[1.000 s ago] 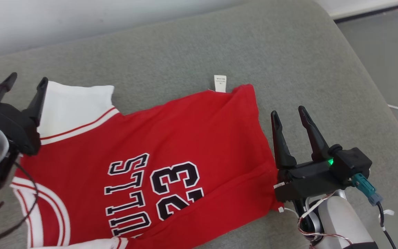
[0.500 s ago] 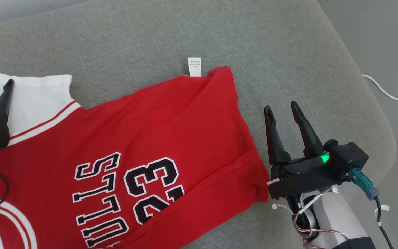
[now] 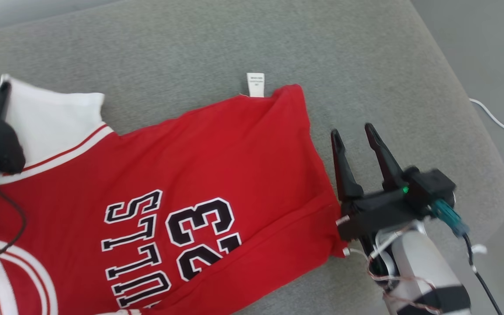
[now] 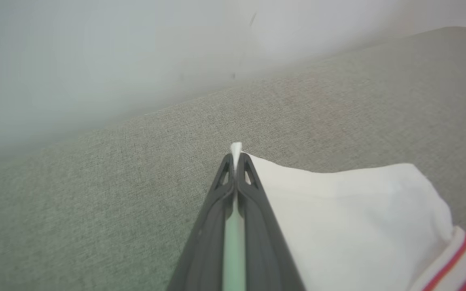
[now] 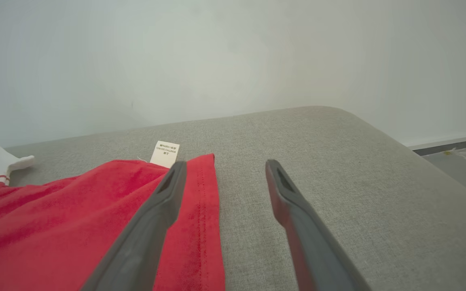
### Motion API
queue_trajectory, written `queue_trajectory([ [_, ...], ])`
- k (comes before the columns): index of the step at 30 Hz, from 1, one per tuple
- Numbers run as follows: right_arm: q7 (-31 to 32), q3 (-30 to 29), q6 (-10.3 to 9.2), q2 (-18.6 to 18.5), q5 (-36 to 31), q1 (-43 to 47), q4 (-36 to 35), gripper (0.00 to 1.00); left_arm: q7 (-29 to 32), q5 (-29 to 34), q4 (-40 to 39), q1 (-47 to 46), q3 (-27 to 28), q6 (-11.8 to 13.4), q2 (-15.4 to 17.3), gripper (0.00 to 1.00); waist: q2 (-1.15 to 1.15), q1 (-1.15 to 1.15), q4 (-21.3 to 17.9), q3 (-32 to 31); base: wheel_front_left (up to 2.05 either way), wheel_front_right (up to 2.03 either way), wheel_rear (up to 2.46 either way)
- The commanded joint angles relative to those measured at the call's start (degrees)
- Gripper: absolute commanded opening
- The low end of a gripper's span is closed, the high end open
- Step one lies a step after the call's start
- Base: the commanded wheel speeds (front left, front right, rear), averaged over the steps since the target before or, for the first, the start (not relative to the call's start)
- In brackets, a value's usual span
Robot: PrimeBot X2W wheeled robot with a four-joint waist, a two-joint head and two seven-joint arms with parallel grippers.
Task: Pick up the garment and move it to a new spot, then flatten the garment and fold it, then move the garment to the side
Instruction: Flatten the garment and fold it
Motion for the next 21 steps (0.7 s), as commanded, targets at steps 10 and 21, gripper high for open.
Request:
queue_trajectory([
  [10,2.01,1.55,-0.15,-2.91,-0.33,-13.95,19.14,1.0,-7.66,-1.95,-4.68,0.82,-2.8,0.11,-1.08,0.0,-0.01,0.0,5.65,-2.2,0.0,0.0,0.0],
  [21,9.95,5.91,-0.15,-5.63,5.93,-26.07,34.44,1.0,-10.4,-1.63,-6.82,-1.33,-5.62,0.11,-2.29,0.0,-0.01,0.0,8.91,-1.57,0.0,0.0,0.0],
])
